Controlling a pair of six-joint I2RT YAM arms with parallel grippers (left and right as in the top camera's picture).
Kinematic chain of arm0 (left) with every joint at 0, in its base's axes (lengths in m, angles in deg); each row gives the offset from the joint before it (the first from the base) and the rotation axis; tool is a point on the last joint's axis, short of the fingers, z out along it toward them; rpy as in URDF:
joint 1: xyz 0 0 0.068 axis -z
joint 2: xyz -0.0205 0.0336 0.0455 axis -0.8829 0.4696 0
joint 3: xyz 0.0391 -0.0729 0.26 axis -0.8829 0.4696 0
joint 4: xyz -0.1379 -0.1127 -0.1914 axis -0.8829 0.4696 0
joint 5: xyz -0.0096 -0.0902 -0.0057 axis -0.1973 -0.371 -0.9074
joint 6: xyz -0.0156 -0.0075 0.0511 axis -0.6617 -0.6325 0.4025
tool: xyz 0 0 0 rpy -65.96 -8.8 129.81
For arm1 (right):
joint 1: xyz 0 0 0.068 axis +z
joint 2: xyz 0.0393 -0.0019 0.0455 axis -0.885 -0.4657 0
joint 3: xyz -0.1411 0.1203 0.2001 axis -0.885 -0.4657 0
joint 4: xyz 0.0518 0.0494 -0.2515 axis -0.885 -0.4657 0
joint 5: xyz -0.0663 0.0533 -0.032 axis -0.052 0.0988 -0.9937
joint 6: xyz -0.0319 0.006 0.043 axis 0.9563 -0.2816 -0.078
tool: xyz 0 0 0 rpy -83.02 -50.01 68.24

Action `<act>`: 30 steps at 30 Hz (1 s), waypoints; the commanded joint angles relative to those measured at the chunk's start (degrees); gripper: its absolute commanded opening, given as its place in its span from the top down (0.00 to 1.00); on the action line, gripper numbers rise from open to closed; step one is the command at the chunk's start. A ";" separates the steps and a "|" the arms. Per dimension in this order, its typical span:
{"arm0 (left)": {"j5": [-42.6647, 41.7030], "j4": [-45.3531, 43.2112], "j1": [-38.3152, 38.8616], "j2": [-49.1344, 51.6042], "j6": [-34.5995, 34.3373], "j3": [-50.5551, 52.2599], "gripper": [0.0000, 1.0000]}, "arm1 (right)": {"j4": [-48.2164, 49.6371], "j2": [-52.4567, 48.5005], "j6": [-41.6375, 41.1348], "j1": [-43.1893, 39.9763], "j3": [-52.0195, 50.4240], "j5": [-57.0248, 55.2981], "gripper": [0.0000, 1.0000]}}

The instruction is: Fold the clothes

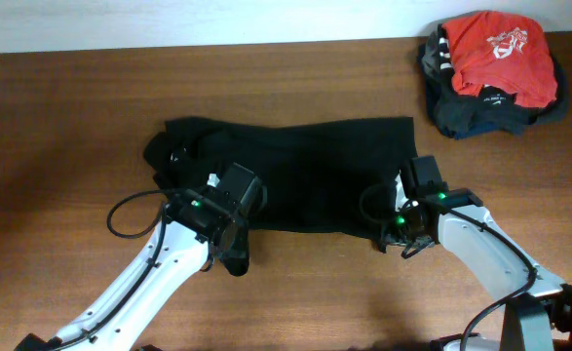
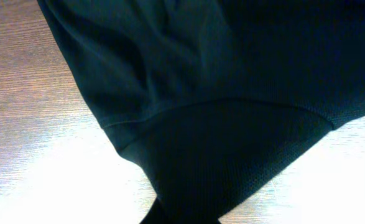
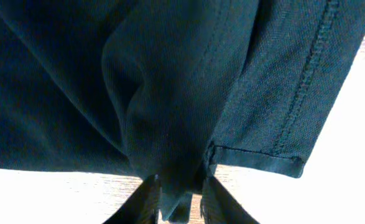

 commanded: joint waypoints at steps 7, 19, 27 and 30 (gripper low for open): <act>1.46 -0.22 -0.24 -0.76 0.72 -0.61 0.99 | 2.40 -0.33 -0.92 0.48 -2.99 3.80 0.84; 1.49 -0.87 -0.24 -0.76 0.72 -0.61 0.99 | 6.49 -3.80 -2.84 0.26 -3.04 4.61 0.96; 7.72 -0.90 -0.55 -0.76 -1.29 -0.61 0.99 | -9.11 0.96 -0.48 -8.09 6.75 -1.18 0.96; 7.69 -0.87 -2.36 -0.76 -1.27 -0.59 0.99 | -12.15 0.94 1.86 -12.22 7.26 -1.64 0.89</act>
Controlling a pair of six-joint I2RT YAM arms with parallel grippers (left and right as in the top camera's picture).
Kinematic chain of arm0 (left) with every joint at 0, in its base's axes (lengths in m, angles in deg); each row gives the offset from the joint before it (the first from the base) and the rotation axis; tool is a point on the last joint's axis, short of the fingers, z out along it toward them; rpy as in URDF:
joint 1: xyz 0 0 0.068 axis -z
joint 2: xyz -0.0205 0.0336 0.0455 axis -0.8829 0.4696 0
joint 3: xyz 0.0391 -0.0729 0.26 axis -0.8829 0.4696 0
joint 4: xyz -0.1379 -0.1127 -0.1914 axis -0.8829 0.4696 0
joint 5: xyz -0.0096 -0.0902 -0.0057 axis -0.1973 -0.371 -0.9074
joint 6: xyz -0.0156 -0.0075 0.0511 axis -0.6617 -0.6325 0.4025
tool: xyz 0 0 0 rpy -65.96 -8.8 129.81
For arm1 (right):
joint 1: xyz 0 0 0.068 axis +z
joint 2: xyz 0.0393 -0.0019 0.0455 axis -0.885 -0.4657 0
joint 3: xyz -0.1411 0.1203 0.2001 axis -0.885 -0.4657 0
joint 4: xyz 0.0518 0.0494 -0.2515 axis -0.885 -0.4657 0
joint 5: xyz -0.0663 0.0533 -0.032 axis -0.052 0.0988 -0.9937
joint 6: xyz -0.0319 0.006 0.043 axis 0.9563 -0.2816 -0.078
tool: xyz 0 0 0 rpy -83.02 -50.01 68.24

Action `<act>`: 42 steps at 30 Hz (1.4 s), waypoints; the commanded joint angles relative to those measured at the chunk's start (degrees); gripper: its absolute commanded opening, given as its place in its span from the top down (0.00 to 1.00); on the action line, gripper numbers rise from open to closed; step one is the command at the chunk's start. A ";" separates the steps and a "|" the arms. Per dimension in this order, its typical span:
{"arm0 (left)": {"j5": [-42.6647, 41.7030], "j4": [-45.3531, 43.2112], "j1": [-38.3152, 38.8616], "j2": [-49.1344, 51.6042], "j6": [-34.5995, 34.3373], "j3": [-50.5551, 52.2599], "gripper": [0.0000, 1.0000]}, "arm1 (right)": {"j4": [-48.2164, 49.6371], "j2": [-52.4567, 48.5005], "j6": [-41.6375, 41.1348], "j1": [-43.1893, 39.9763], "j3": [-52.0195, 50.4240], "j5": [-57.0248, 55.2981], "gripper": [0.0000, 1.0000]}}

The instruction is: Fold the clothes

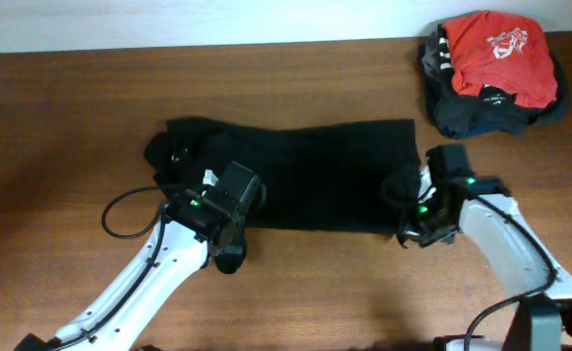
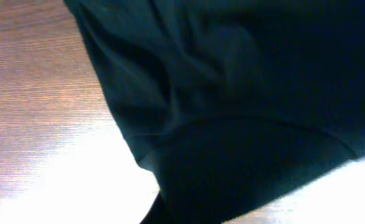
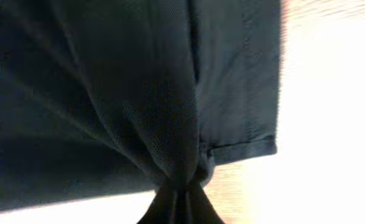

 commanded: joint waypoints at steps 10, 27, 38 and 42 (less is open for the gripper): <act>2.80 0.07 -6.05 -0.76 -0.92 -0.50 0.99 | -5.25 0.68 7.74 -12.72 0.87 0.31 0.77; 2.58 -0.33 -6.05 -0.76 -0.94 -0.46 0.99 | 2.10 0.26 1.16 2.71 -7.41 -3.41 0.54; 1.86 -0.13 -6.03 -0.76 -0.94 -0.33 0.99 | 5.40 -6.69 -1.88 5.66 -7.82 -4.59 0.54; 0.76 -0.17 -6.03 -0.76 -0.96 0.90 0.99 | 6.19 -11.13 -2.69 5.66 -7.80 -4.59 0.59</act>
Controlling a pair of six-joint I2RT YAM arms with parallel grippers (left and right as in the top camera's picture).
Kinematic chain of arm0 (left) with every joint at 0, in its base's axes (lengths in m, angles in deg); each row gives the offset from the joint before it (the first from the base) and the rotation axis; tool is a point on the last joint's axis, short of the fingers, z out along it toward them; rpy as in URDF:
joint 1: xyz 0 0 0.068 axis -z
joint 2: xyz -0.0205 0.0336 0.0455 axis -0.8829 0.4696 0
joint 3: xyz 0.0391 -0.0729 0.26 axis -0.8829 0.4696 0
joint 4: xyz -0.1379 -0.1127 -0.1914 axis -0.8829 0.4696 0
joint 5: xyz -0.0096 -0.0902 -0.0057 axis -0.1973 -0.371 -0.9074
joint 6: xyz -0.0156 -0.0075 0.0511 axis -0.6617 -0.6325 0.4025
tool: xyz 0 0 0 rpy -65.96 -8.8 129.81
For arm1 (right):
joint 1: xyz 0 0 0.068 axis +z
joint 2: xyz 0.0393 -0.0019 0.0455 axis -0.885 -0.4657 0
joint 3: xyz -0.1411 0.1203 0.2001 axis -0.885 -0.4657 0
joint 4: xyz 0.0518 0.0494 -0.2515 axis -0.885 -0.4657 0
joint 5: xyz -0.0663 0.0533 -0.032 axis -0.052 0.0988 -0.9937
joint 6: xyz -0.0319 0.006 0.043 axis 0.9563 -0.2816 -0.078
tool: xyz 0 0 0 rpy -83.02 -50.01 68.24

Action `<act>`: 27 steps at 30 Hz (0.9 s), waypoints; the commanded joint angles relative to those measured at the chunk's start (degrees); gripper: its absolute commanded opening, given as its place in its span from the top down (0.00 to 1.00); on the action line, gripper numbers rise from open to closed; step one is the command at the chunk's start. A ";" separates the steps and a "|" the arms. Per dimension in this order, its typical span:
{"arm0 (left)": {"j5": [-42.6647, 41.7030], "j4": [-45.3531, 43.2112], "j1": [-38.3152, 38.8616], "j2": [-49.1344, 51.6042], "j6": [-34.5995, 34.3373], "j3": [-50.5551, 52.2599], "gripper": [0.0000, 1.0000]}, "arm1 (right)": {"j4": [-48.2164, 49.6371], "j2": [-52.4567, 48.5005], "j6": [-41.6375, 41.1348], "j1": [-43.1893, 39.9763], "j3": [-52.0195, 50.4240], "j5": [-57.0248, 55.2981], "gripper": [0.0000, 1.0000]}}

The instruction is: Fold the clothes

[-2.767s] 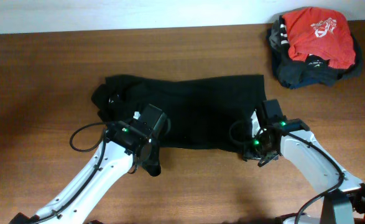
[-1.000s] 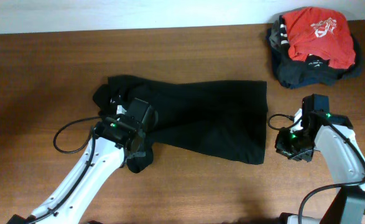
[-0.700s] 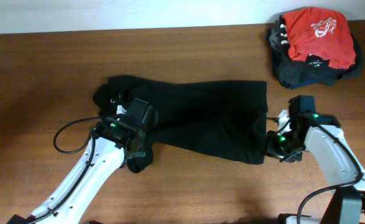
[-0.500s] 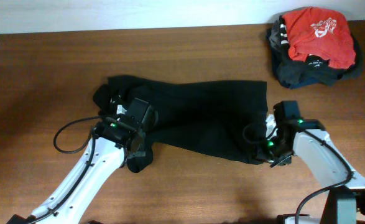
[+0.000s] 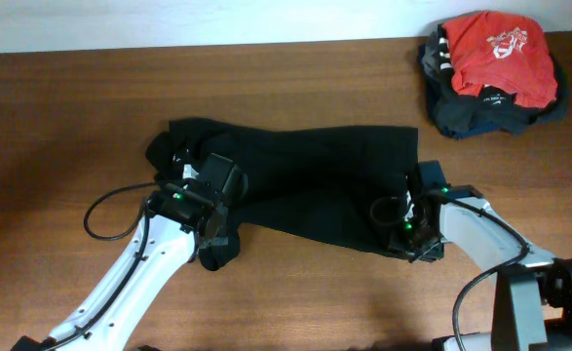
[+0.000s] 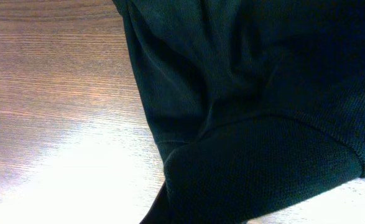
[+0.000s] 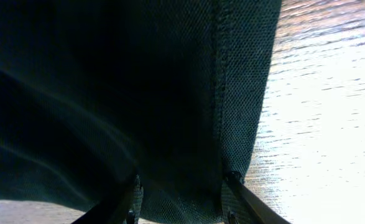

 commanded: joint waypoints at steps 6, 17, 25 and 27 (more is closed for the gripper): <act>-2.16 -0.09 -0.39 -0.76 -0.96 1.77 0.99 | 2.97 -6.47 -1.55 0.55 -1.38 -1.01 0.96; 0.66 6.78 -0.39 -1.40 0.74 -4.35 0.99 | -7.93 3.76 -1.49 0.48 1.66 -0.15 0.96; 1.07 12.81 -0.39 -3.13 2.54 -6.56 0.99 | -20.74 18.47 -1.49 -0.50 4.07 -0.17 0.96; 1.11 12.92 -0.37 -3.13 2.54 -6.56 0.99 | -20.68 21.20 -1.25 -2.27 4.17 -0.37 0.96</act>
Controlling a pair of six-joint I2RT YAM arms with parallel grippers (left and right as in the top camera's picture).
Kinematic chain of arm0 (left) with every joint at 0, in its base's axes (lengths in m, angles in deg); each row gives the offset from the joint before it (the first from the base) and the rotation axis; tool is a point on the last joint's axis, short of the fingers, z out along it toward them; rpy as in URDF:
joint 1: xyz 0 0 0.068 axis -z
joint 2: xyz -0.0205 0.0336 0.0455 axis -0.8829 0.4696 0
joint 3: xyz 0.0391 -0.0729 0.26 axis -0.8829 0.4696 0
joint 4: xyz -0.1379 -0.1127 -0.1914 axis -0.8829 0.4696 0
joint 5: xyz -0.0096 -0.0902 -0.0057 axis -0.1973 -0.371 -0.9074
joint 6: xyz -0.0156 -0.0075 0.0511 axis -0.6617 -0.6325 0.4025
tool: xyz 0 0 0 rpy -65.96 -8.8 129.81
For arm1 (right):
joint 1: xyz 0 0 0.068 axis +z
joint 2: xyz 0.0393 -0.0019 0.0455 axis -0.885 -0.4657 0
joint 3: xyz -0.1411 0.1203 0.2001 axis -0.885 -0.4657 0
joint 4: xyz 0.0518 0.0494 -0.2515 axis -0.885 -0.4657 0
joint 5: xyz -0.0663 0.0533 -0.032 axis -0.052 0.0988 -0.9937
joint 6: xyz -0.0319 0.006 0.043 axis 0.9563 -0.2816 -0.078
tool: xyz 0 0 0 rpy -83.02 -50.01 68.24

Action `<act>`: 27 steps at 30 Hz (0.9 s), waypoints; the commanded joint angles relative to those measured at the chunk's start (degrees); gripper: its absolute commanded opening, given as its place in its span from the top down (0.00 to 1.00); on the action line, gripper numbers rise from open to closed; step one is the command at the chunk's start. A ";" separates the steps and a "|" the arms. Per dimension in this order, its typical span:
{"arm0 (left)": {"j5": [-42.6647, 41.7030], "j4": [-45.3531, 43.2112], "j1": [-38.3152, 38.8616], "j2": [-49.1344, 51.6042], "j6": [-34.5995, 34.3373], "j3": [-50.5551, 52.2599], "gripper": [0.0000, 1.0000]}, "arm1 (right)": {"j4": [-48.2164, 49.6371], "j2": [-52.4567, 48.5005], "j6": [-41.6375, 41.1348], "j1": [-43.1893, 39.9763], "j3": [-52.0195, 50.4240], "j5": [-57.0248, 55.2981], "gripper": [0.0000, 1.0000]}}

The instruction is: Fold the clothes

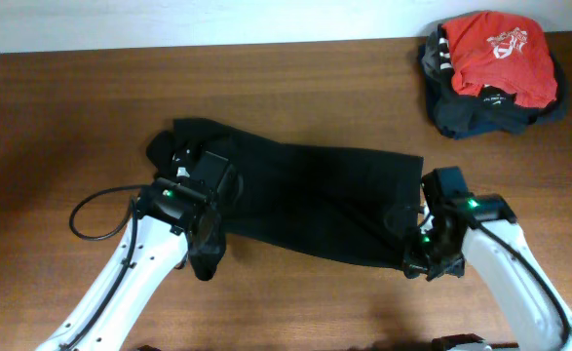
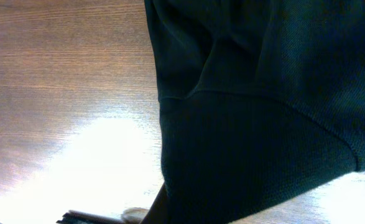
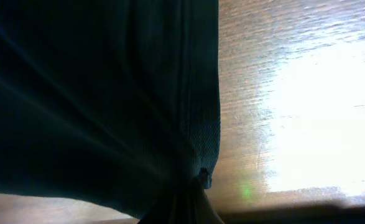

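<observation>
A black garment [image 1: 305, 195] lies spread across the middle of the table, its bunched collar end at the left. My left gripper [image 1: 208, 261] is shut on its near left edge; in the left wrist view the dark cloth [image 2: 263, 112] fills the right and hides the fingertips. My right gripper [image 1: 424, 265] is shut on the near right corner, where the hemmed cloth [image 3: 107, 93] gathers into the pinched fingers [image 3: 188, 208].
A pile of clothes with a red shirt [image 1: 495, 54] on top sits at the back right corner. The brown wooden table [image 1: 71, 117] shows to the left of and in front of the garment. A black cable [image 1: 95, 210] loops beside my left arm.
My right gripper's fingers stood apart around the hem; now they pinch it shut, a little nearer the front and to the right. The left gripper sits slightly nearer the front.
Both grippers were at the near edge of the black garment, which lay as a level band. My right gripper then stood further right, shut on the corner. Later the near edge slanted down to the right with the right fingers apart. Now both hold it.
</observation>
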 commanded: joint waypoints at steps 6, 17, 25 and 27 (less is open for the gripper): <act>4.55 -10.45 -0.39 -1.29 0.92 -1.05 0.99 | 9.88 2.60 1.86 -6.19 1.29 -0.07 0.96; 14.91 -35.98 -2.40 1.44 3.17 -1.05 0.99 | 30.99 -3.43 4.20 -6.16 1.29 0.72 0.96; 14.91 -44.17 -5.07 12.09 6.32 -1.05 0.99 | 40.15 -9.86 4.20 -6.16 1.29 0.70 0.96; 14.91 -45.77 -5.86 14.23 6.32 -1.05 0.99 | 42.07 -11.39 4.20 -6.19 1.29 0.55 0.96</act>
